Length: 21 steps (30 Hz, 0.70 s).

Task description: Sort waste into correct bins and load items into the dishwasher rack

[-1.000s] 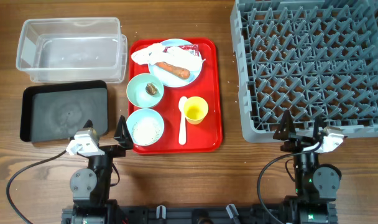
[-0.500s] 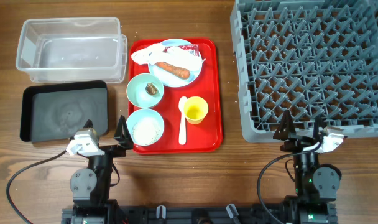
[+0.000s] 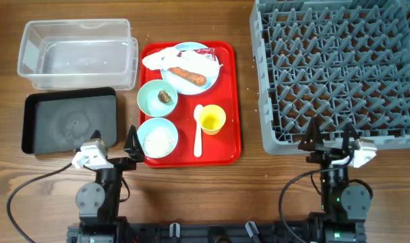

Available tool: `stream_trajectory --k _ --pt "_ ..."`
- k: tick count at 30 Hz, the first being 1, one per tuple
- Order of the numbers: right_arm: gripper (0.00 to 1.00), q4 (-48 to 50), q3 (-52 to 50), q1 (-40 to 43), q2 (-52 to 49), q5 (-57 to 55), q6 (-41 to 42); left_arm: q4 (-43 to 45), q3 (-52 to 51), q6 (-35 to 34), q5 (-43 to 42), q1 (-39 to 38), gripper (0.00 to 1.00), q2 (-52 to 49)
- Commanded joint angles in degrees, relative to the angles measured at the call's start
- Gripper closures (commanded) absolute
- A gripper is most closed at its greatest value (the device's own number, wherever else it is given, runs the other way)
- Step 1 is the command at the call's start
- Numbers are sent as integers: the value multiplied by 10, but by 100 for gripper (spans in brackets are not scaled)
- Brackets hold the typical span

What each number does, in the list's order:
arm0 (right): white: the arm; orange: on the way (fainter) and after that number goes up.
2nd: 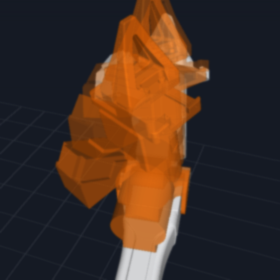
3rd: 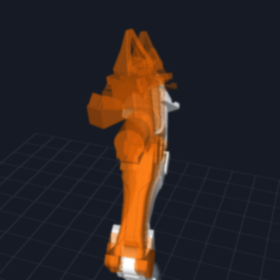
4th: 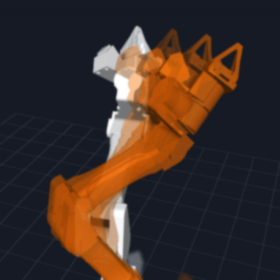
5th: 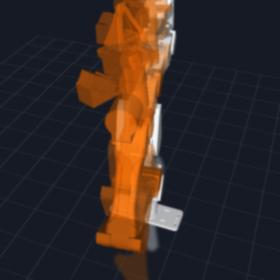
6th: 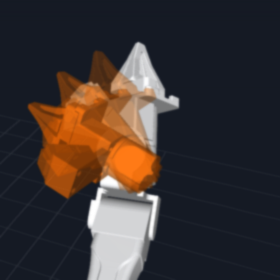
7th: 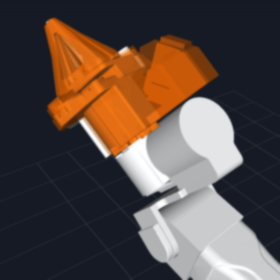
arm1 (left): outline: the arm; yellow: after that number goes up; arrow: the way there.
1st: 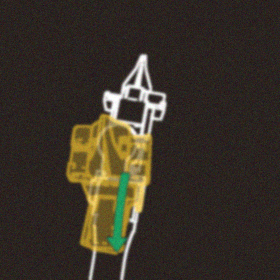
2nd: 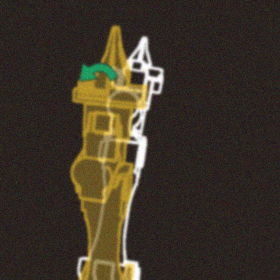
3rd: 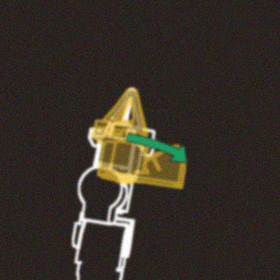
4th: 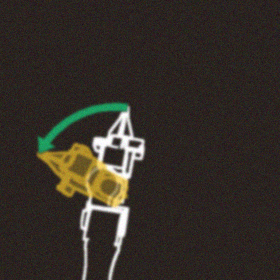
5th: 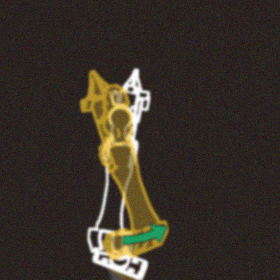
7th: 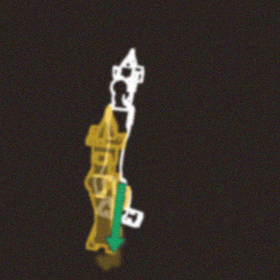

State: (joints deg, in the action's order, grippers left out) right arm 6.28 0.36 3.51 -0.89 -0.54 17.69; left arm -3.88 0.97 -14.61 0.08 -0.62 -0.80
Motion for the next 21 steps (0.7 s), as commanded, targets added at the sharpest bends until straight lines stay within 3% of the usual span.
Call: stream_trajectory --k 1,8,12,15,21 --pt "0 28 0 -2 3 -12 -12 25 -6 9 -20 4 0 4" --pt "0 40 23 -2 3 -9 -21 29 -3 9 -20 4 0 4" --pt "0 39 54 -2 3 25 -105 27 26 27 -20 4 0 3" --pt "0 34 96 -2 -8 33 -112 -13 91 54 -19 4 0 -20" --pt "0 17 224 -2 -139 98 -117 -117 268 80 -18 4 0 -184"
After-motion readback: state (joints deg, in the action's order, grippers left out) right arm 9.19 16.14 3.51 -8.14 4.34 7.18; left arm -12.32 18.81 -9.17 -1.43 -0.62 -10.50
